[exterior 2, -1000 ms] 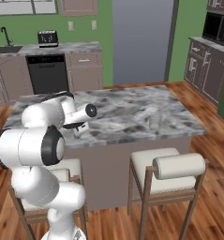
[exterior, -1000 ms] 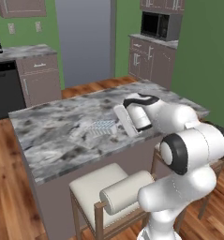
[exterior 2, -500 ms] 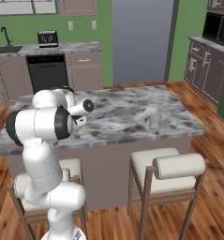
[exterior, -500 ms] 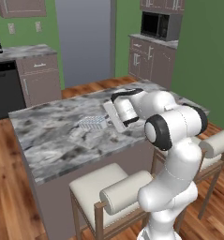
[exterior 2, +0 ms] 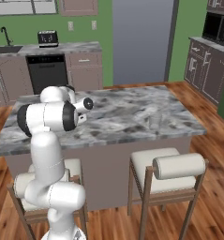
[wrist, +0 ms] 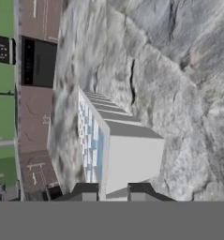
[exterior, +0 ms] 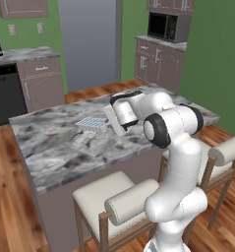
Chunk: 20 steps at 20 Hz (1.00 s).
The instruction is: Open the freezer door, pick up the ice cube tray from the freezer, and place it on the dining counter.
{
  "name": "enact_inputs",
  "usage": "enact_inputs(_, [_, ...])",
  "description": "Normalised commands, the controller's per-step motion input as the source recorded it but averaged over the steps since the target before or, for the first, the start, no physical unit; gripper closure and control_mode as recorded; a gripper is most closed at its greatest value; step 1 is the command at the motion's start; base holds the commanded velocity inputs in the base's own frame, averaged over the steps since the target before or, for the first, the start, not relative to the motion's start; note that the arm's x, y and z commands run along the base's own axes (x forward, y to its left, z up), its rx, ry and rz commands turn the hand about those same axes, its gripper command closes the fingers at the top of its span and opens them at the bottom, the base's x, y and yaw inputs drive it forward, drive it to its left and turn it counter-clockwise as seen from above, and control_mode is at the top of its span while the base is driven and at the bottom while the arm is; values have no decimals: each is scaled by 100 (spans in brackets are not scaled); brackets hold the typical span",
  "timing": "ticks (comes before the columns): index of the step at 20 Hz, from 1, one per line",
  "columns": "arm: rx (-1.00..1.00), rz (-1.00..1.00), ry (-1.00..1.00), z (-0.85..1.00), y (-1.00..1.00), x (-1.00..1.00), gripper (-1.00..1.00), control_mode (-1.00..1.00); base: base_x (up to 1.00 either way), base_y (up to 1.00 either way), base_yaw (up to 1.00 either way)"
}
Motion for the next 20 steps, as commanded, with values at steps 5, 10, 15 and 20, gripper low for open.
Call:
enact_inputs(5, [0, 0, 0, 0, 0, -1, -100, -100, 0, 0, 0])
enact_inputs(10, [0, 0, 0, 17, -20, -9, -100, -100, 0, 0, 0])
enact_inputs(15, [-3, 0, 0, 40, -38, -31, -100, -100, 0, 0, 0])
enact_inputs(20, [-6, 0, 1, 59, -12, -38, -100, -100, 0, 0, 0])
